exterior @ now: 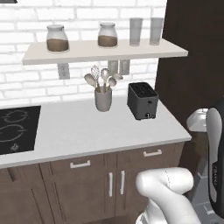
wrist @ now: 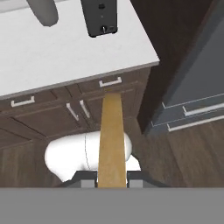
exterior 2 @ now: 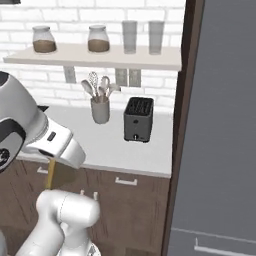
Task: Start the toaster. Once the lever pops up, take the bread to the plate on the dining counter.
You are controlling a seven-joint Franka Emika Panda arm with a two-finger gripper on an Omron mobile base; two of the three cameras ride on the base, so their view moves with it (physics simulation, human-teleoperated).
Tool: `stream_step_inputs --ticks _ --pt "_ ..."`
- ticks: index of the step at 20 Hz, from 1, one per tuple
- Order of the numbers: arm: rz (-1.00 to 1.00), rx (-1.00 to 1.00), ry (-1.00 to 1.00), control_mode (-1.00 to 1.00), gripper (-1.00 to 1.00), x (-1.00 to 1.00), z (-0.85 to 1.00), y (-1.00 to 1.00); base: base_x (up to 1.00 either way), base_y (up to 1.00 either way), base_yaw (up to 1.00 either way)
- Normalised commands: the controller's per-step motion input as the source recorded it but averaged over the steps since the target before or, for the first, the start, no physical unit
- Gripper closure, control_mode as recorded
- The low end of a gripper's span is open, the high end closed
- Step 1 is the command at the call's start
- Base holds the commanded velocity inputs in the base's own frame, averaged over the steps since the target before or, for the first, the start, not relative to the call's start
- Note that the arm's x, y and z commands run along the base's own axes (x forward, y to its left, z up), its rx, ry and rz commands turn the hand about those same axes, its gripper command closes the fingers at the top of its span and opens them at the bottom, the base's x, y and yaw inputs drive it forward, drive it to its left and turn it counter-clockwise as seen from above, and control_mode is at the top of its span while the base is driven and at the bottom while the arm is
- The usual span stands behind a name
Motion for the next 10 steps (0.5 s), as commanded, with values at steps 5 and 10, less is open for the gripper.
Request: stream_step_inputs --ticks 5,10 --pt "0.0 0.0 0.0 1.0 1.0 0.0 0.0 0.0 -0.88 0.66 -0.48" --pt "0.0 0.0 0.0 1.0 1.0 0.0 0.0 0.0 -0.55 0.19 -0.84"
